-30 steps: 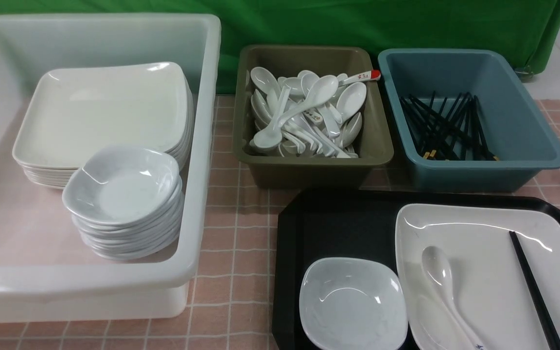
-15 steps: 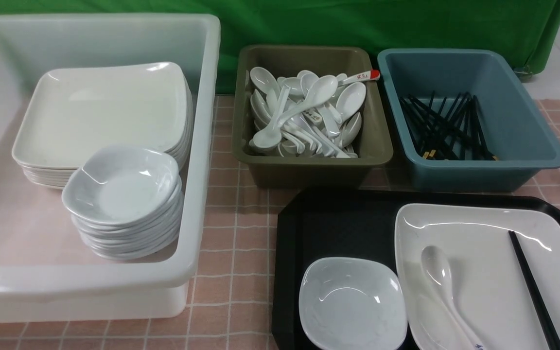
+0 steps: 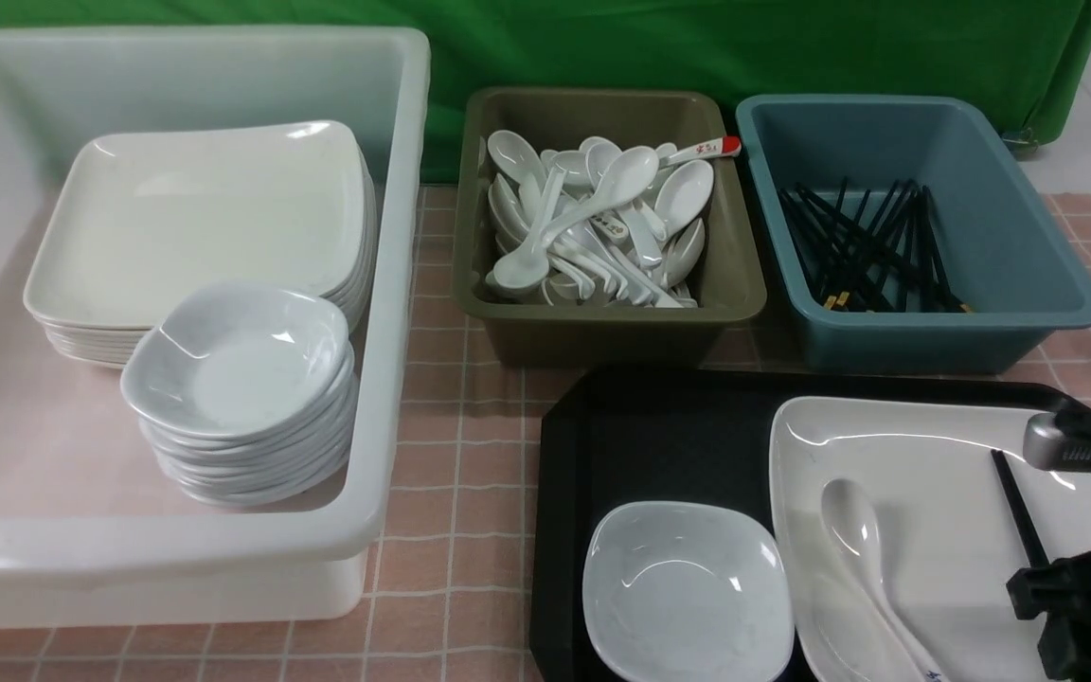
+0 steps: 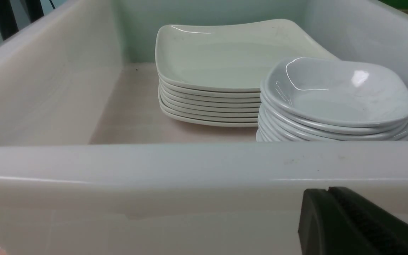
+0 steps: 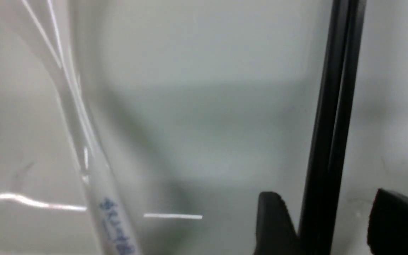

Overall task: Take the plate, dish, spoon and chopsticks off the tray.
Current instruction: Use the right arm to grab a pair of chopsticks from the plate

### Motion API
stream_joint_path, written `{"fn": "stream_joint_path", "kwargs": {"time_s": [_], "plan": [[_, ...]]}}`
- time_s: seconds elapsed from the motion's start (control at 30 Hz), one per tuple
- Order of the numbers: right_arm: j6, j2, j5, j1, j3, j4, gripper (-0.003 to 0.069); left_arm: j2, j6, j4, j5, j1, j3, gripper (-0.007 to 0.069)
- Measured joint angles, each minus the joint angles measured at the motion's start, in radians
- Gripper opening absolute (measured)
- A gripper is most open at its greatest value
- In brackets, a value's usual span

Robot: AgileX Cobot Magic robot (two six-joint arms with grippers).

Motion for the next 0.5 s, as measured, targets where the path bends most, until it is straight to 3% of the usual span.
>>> {"fn": "stream_joint_path", "kwargs": {"time_s": [0.2,0.37,0.5], "plan": [[-0.001,0.106,-0.014,0.0,-0.019,-0.032,0.039,0.0,0.0,0.0,0.0,0.0,0.0,0.0022],[-0.022,0.123,0.013,0.0,-0.039,-0.035,0.0157,0.0,0.0,0.0,0.0,0.0,0.0,0.0022],[-0.053,0.09,0.118,0.0,-0.107,-0.009,0.0166,0.0,0.0,0.0,0.0,0.0,0.0,0.0022]]}}
